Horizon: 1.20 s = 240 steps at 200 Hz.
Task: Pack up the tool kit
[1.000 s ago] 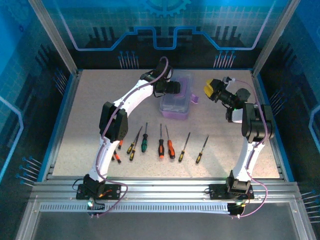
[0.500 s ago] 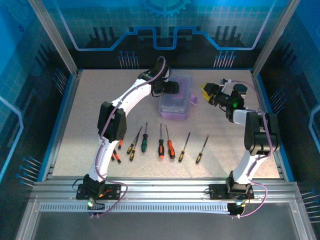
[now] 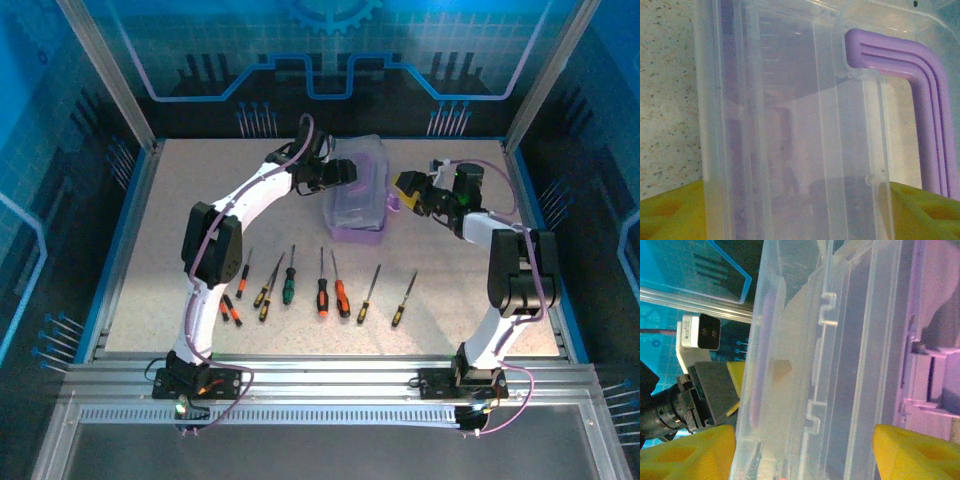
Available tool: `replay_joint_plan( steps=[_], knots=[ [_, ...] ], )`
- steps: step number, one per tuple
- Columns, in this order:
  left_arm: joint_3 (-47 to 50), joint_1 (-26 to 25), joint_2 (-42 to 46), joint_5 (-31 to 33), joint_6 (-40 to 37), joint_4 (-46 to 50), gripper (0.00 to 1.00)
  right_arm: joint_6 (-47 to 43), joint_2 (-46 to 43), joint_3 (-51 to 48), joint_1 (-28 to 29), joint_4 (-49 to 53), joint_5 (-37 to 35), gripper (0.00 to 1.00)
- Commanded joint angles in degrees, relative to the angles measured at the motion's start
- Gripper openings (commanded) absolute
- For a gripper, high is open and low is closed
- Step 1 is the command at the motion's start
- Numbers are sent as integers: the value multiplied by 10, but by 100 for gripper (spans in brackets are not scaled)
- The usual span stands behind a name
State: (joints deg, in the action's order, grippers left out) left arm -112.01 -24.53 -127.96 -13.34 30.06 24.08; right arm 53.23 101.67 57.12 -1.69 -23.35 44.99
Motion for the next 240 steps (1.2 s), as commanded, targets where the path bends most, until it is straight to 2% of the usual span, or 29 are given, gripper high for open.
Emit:
replay_joint_plan(
  steps=[1, 54, 99, 121, 147, 166, 198, 220, 240],
  knots=[
    [32, 7, 23, -61, 64, -86, 32, -32, -12, 32, 17, 39, 3, 74],
    [76, 8, 31, -96, 100, -175, 32, -38, 7, 76, 50, 63, 10, 72],
    [93, 10, 36, -112, 103, -203, 33, 51, 28, 65, 57, -55, 40, 64],
    [105, 12, 38, -127, 105, -220, 36, 65, 28, 62, 60, -74, 43, 58],
    [123, 15, 46, -137, 104, -235, 49, 93, 29, 54, 62, -108, 43, 48],
    [139, 19, 56, -139, 105, -246, 63, 112, 35, 53, 63, -127, 43, 39],
    [147, 26, 66, -147, 96, -242, 76, 127, 48, 58, 66, -140, 34, 26],
    [147, 27, 69, -152, 80, -232, 83, 169, 67, 66, 69, -188, 37, 18],
    [148, 31, 69, -153, 71, -228, 99, 181, 75, 74, 71, -197, 36, 14]
  ],
)
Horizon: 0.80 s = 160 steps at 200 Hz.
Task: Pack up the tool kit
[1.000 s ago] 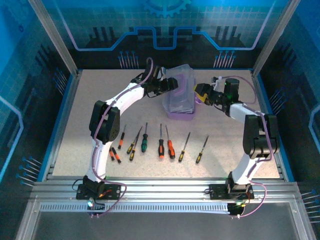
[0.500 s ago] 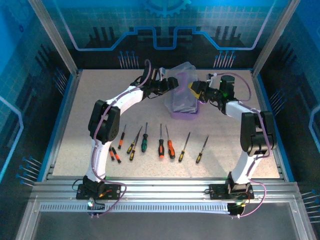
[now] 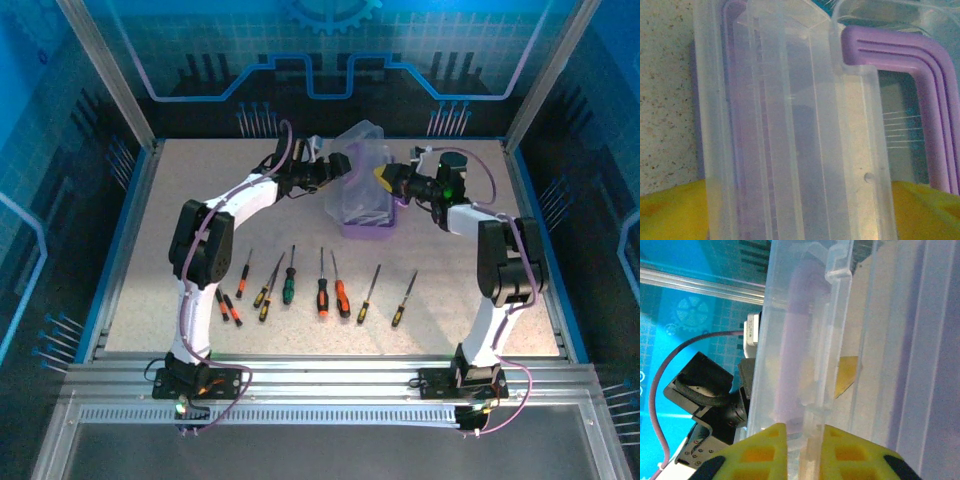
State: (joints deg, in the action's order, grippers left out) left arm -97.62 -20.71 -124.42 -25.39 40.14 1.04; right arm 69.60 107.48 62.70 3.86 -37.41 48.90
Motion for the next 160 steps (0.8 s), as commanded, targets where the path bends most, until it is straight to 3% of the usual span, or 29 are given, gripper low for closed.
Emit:
replay_joint_plan(
  steps=[1, 57, 89, 119, 160],
  knots=[
    [5, -7, 33, -33, -30, 2, 99, 17, 16, 19, 16, -56, -3, 14],
    [52, 38, 75, -25, -28, 7, 100, -62, -18, 50, 25, 66, -32, 13],
    [152, 71, 141, 40, -19, -5, 99, -149, -33, 99, 47, 195, -62, 12],
    [221, 89, 164, 22, -5, -36, 99, -160, -32, 108, 61, 212, -81, 10],
    [287, 89, 206, 77, -26, -9, 99, -197, -30, 151, 91, 287, -105, 10]
  ],
)
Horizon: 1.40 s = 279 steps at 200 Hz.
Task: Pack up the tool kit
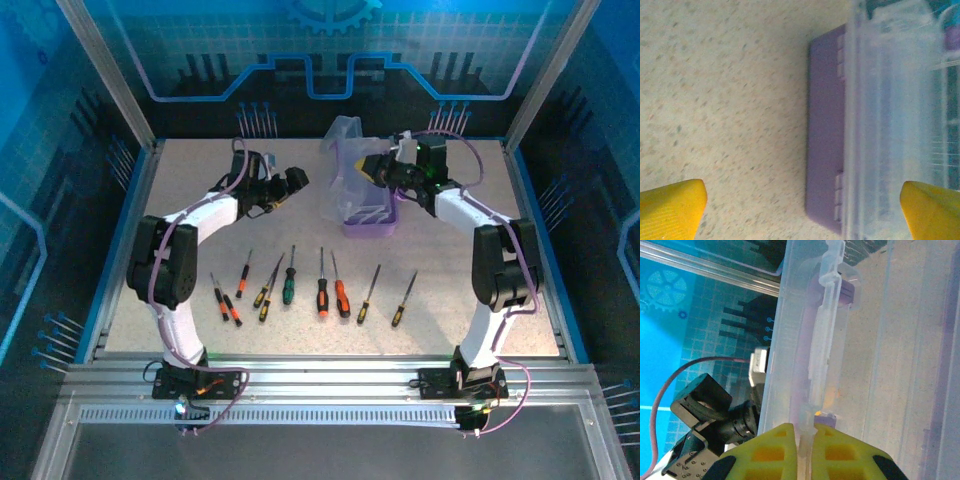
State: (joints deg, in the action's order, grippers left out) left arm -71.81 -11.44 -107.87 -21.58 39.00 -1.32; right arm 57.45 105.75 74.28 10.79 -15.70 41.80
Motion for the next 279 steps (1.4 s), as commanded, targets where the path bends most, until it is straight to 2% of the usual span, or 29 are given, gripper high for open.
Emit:
replay_joint_plan(
  steps=[1, 61, 102, 160, 200, 279],
  knots=[
    [29, -3, 41, 41, -15, 16, 99, -77, -13, 38, 22, 73, -34, 10],
    [86, -2, 106, 124, -73, 90, 99, -154, 5, 127, 66, 209, -87, 11],
    [139, 10, 147, 126, -75, 75, 99, -178, 16, 160, 90, 246, -116, 11],
    [178, 38, 149, 114, -91, 65, 100, -200, 40, 197, 120, 284, -151, 11],
    [157, 46, 113, 85, -98, 58, 99, -206, 67, 225, 132, 299, -168, 11],
    [27, 45, 7, 19, -91, 70, 98, -187, 101, 265, 162, 289, -215, 13]
  ],
)
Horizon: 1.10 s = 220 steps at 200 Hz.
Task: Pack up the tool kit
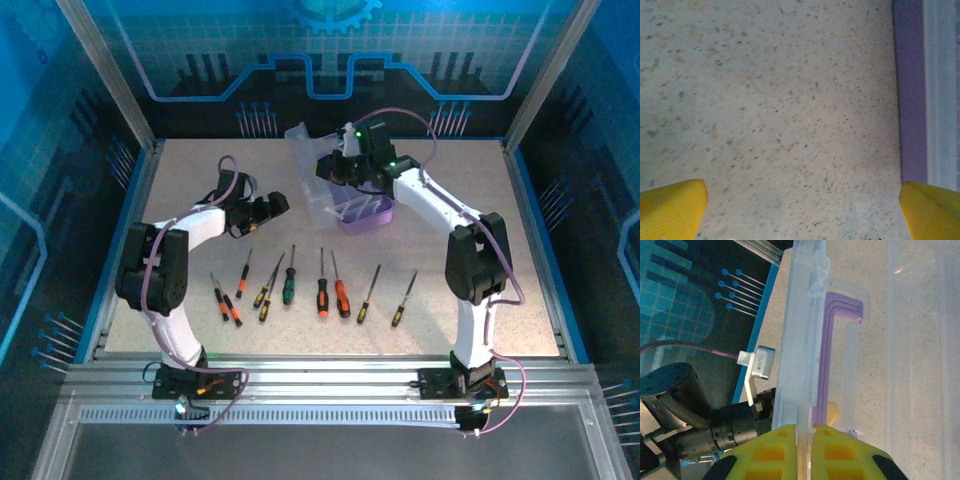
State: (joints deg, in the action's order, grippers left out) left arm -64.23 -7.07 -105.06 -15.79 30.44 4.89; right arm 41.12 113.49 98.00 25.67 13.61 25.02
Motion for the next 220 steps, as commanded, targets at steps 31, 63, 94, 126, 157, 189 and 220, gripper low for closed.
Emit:
replay_joint_plan(
  steps=[31, 63, 94, 126, 157, 189, 220],
  knots=[
    [-89, 1, -57, -55, -2, 14, 98, -13, 41, 34, 22, -14, -41, 16],
    [-134, 1, -92, -66, 0, 32, 98, 4, 57, 39, 23, -28, -22, 21],
    [-149, 2, -106, -55, -6, 52, 97, 2, 46, 41, 20, -27, -15, 34],
    [-153, 4, -112, -49, -14, 57, 97, -14, 16, 42, 6, -11, -13, 43],
    [-162, 4, -121, -51, -16, 61, 98, -43, -12, 38, -24, 15, -23, 47],
    [-176, 5, -130, -48, -34, 81, 98, -66, -57, 14, -95, 34, -33, 48],
    [-179, 11, -130, -25, -48, 111, 98, -115, -37, 29, -167, 116, -80, 48]
  ],
)
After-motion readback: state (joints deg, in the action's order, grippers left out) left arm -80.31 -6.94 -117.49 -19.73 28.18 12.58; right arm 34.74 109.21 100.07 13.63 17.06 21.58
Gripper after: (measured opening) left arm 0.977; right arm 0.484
